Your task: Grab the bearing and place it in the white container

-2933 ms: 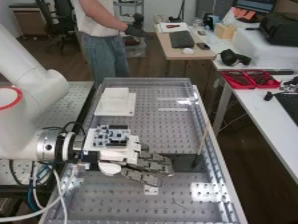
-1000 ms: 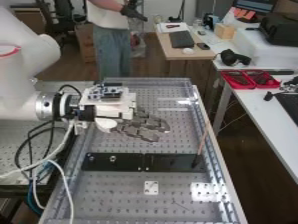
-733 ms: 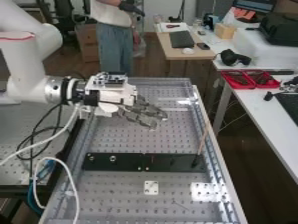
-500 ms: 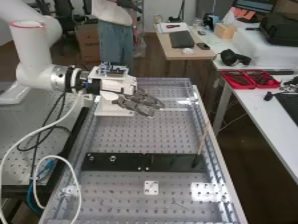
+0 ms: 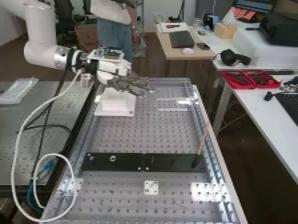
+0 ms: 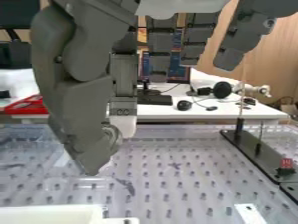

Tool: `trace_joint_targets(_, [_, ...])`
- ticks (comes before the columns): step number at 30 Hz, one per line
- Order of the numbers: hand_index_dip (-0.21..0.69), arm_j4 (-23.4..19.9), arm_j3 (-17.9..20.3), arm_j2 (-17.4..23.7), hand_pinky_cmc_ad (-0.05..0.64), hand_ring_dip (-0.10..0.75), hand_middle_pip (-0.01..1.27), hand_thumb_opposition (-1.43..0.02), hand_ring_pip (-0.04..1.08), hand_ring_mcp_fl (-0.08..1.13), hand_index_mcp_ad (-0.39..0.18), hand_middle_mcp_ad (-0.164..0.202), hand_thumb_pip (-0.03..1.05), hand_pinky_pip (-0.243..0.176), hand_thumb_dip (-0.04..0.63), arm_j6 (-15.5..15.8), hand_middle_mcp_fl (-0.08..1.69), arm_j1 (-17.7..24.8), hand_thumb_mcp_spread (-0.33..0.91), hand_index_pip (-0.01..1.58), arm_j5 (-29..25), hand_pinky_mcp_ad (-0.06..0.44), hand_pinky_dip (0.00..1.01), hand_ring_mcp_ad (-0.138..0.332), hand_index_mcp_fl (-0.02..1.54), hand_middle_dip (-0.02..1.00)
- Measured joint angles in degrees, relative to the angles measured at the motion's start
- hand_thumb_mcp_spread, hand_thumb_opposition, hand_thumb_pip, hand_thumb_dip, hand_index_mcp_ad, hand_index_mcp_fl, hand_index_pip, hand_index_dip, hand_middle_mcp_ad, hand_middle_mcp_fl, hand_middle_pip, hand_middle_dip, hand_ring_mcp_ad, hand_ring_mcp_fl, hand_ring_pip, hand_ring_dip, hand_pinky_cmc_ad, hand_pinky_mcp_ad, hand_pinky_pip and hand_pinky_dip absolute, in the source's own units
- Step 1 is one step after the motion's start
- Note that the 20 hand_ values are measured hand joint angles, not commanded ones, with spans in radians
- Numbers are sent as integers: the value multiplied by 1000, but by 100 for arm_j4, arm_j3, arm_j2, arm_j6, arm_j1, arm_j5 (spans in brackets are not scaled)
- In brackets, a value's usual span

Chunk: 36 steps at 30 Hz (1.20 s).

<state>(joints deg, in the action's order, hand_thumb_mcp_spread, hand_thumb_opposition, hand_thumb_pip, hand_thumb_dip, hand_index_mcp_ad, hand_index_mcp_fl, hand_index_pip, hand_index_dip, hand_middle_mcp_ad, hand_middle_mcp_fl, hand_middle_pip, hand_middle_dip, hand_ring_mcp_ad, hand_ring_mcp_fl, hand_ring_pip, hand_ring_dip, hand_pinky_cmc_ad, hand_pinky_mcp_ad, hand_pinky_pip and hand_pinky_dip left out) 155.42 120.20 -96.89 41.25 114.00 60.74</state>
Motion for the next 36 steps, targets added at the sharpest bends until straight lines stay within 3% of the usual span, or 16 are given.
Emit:
trace_joint_targets(2, [283, 82, 16, 52, 312, 51, 138, -932, 112, 31, -120, 37, 408, -12, 253, -75, 215, 205, 599, 1342, -203, 215, 161, 94, 585, 202])
trace_joint_targets(19, [283, 629, 321, 432, 312, 51, 134, -935, 112, 47, -122, 37, 405, -12, 250, -1099, 267, 2149, 613, 1311, -2153, 218, 161, 98, 581, 204])
trace_joint_targets(26, [283, 592, 355, 375, 312, 51, 134, -935, 112, 47, -122, 40, 405, -12, 253, -1183, 267, 2116, 609, 1293, -2210, 215, 161, 99, 606, 204])
trace_joint_targets(36, [283, 338, 315, 166, 312, 51, 134, -935, 112, 47, -122, 37, 405, -12, 250, -1005, 278, 1623, 609, 1276, -1868, 216, 159, 99, 628, 204])
